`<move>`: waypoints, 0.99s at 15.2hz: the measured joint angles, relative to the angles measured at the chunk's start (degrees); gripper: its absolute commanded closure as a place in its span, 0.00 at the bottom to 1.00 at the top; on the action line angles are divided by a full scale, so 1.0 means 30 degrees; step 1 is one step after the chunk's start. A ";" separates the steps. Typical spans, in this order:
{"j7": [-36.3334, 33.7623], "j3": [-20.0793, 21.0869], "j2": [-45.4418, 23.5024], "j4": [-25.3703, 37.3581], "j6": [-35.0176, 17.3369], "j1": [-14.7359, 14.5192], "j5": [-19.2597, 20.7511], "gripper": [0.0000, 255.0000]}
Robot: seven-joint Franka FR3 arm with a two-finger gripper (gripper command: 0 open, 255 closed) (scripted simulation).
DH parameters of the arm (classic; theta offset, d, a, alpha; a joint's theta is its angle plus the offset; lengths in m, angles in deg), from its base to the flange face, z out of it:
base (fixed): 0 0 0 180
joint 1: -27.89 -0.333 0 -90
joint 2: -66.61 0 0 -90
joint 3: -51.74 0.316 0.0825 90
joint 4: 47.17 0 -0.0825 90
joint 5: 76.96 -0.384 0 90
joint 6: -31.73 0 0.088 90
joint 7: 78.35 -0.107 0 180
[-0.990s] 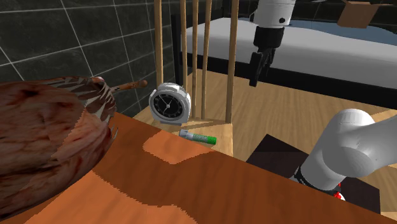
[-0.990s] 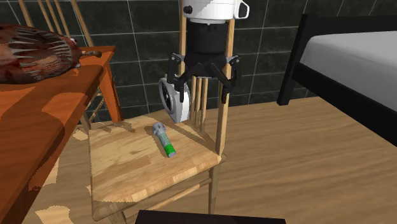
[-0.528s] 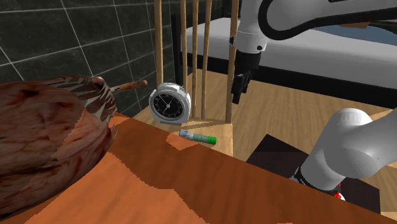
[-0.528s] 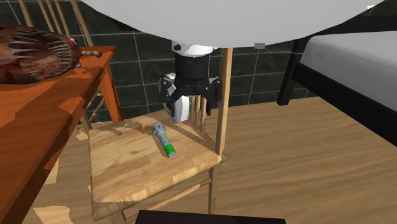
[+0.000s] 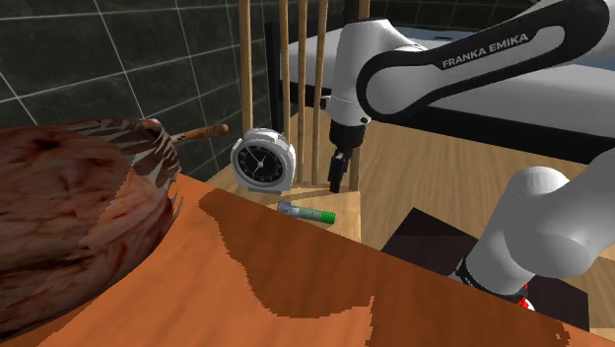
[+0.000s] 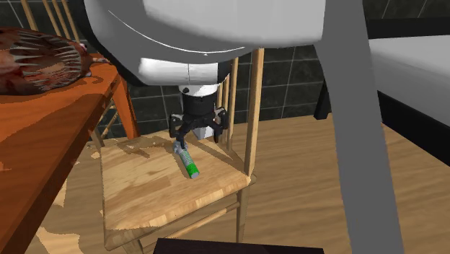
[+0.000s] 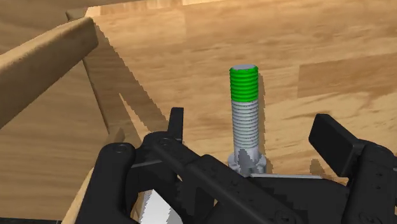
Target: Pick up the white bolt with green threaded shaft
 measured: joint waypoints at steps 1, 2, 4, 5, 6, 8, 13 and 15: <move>0.0165 0.0160 -0.0590 0.0075 -0.0619 -0.0169 -0.0052 0.00; 0.0441 0.0255 -0.1180 -0.0070 -0.1423 -0.0298 -0.0087 0.00; 0.0899 0.0487 -0.2403 -0.0060 -0.2834 -0.0558 -0.0124 0.00; 0.1118 0.0610 -0.2944 -0.0125 -0.3530 -0.0699 -0.0146 0.00; 0.1390 0.0690 -0.3667 0.0023 -0.4206 -0.0784 -0.0111 0.00; 0.1625 0.0921 -0.4847 0.0053 -0.5482 -0.0968 -0.0094 0.00; 0.1624 0.1133 -0.5923 -0.0459 -0.7136 -0.1080 -0.0099 0.00; 0.1629 0.1162 -0.6375 -0.0601 -0.7728 -0.1067 -0.0065 0.00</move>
